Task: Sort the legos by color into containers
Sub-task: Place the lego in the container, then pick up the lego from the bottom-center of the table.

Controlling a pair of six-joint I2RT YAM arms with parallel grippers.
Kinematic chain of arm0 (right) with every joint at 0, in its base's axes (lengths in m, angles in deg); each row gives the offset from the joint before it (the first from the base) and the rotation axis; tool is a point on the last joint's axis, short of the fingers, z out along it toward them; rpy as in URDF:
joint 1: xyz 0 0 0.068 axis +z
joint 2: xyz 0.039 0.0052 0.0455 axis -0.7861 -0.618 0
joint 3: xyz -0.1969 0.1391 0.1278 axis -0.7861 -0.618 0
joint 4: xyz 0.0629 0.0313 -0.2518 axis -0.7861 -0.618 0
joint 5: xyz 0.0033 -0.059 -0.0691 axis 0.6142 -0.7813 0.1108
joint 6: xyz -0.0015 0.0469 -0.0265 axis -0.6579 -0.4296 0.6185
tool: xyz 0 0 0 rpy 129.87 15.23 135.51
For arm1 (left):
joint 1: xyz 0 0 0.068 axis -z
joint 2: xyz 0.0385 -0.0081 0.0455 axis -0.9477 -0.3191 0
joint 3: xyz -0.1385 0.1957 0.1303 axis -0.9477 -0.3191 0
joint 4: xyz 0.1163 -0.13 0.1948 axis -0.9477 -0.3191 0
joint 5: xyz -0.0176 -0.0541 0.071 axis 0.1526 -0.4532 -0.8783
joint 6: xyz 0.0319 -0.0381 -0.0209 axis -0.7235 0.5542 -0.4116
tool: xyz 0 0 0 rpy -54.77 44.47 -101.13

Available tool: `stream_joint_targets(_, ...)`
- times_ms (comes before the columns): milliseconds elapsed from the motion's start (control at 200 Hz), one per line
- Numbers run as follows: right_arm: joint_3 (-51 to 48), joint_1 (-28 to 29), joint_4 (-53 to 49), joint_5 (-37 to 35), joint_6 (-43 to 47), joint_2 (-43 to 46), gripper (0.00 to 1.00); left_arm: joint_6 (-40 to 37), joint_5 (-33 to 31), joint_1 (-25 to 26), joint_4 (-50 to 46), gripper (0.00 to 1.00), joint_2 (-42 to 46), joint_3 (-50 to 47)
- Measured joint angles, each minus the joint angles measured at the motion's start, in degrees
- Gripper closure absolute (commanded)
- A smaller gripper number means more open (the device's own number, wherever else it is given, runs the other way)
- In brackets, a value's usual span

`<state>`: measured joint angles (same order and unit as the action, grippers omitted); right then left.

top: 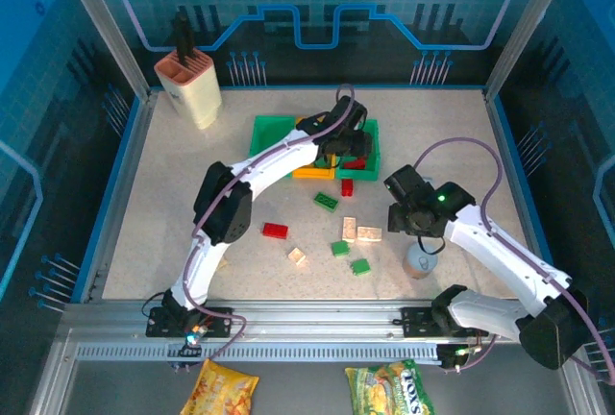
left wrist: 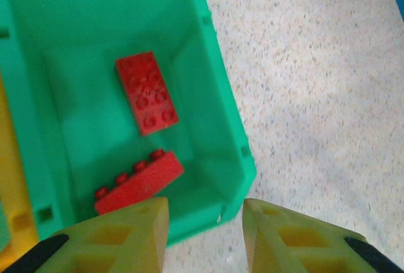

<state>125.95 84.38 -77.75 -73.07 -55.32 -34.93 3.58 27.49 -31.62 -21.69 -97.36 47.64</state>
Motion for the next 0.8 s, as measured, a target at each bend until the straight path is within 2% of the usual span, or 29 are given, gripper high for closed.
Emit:
stream_joint_targets(445, -0.2, 0.17, 7.39, 7.41, -0.35, -6.97, 0.28, 0.11, 1.46, 0.04, -2.43, 0.61, 15.72, -23.43)
stream_joint_targets(800, -1.68, 2.05, 12.59, 11.56, -2.05, -14.29, 0.17, 0.5, 1.18, 0.04, -0.35, 0.61, 27.98, -38.95)
